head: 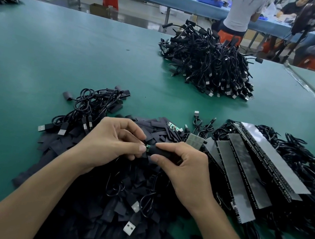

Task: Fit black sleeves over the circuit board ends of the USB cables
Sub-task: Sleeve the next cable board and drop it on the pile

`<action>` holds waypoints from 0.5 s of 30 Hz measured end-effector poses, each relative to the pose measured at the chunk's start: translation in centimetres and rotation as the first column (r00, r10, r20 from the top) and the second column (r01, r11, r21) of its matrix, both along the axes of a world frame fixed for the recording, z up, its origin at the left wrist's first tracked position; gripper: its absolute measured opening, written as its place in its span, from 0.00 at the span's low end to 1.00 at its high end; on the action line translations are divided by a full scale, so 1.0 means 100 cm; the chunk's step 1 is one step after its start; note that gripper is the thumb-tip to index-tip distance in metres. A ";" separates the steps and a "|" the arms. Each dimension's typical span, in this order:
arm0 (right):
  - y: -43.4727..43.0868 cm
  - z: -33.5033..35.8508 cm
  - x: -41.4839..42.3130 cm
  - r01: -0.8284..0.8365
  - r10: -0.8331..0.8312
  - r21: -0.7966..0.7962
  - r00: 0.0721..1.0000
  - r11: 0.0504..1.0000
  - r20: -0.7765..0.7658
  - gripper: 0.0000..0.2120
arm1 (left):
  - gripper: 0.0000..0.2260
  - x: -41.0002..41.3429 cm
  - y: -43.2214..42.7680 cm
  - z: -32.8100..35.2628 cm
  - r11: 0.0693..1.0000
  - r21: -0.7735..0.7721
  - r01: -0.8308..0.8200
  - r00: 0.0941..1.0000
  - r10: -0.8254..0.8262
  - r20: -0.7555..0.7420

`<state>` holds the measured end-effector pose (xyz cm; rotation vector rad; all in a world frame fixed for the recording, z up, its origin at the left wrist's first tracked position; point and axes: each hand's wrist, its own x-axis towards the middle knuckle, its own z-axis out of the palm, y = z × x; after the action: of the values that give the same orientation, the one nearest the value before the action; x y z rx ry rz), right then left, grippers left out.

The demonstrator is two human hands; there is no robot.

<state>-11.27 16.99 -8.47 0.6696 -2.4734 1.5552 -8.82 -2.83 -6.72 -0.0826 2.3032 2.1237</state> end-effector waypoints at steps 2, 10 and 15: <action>0.000 0.001 0.001 -0.012 0.016 0.050 0.998 0.999 -0.067 0.14 | 0.08 0.000 -0.001 -0.001 1.000 -0.019 0.022 1.000 -0.022 -0.001; 0.000 0.002 0.002 -0.003 0.015 0.073 0.986 0.997 -0.163 0.10 | 0.07 -0.001 0.000 -0.001 0.998 -0.031 0.048 0.999 -0.048 -0.002; -0.001 0.001 0.002 0.002 0.014 0.096 0.986 0.995 -0.163 0.13 | 0.07 0.000 0.002 0.000 0.998 -0.046 0.049 0.999 -0.049 -0.004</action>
<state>-11.03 16.88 -8.40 0.7863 -2.4375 1.3315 -8.82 -2.65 -6.73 -0.0211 2.3318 2.0512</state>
